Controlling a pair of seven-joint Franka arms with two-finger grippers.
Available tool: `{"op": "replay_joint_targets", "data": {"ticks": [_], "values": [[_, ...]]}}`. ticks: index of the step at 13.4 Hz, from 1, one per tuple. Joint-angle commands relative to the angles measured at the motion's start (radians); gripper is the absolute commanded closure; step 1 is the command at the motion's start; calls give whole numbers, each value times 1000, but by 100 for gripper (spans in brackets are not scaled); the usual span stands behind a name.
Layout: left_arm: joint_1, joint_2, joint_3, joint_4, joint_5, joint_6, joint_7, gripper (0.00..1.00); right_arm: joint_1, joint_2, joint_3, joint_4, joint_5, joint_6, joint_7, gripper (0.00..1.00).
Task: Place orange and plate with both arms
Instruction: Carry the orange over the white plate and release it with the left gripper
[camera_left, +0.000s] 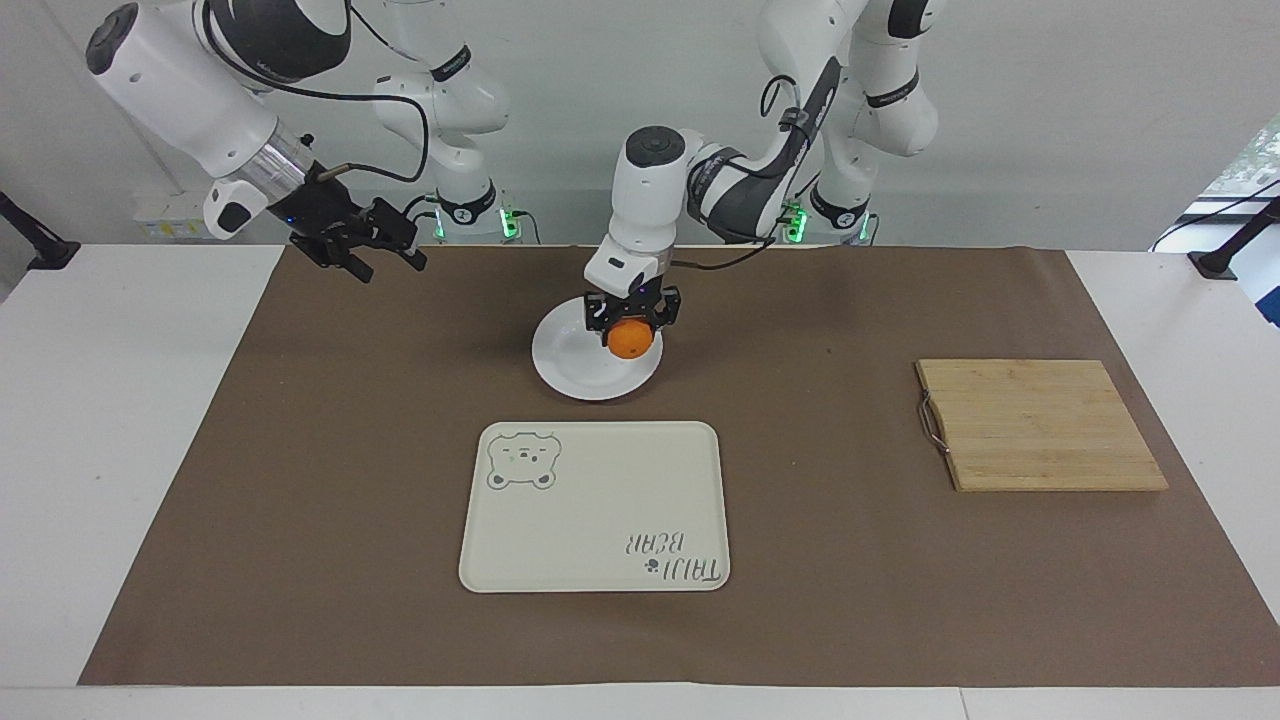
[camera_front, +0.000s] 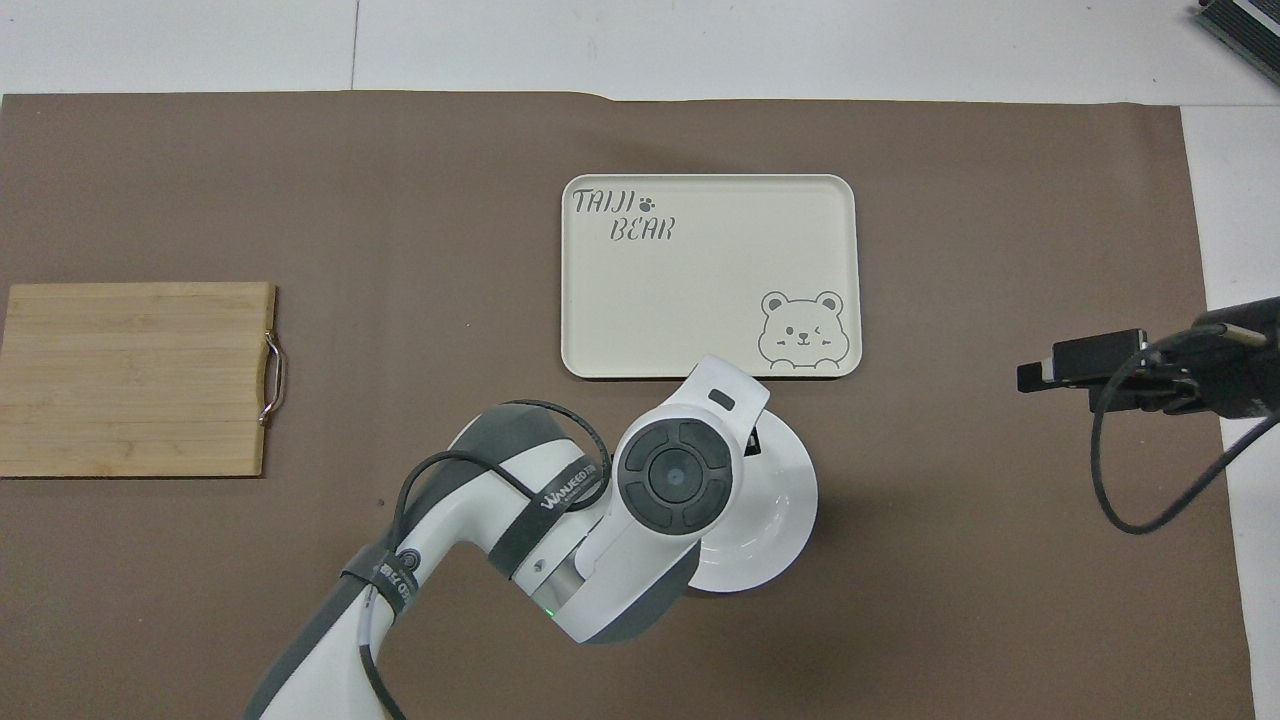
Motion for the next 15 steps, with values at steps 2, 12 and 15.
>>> {"op": "replay_joint_targets", "data": {"ticks": [2,12,15], "values": [[-79,76,12,-10,-14,74,-60,100,-57,-36,5,-105,124,31,-127,0],[75,-60,22,6,3,-70,62,0,-97,-37,8,-391,407,143,-491,0],[229,-59,22,10,2,-81,240,0,-66,-4,8,-487,518,203,-656,0]]}}
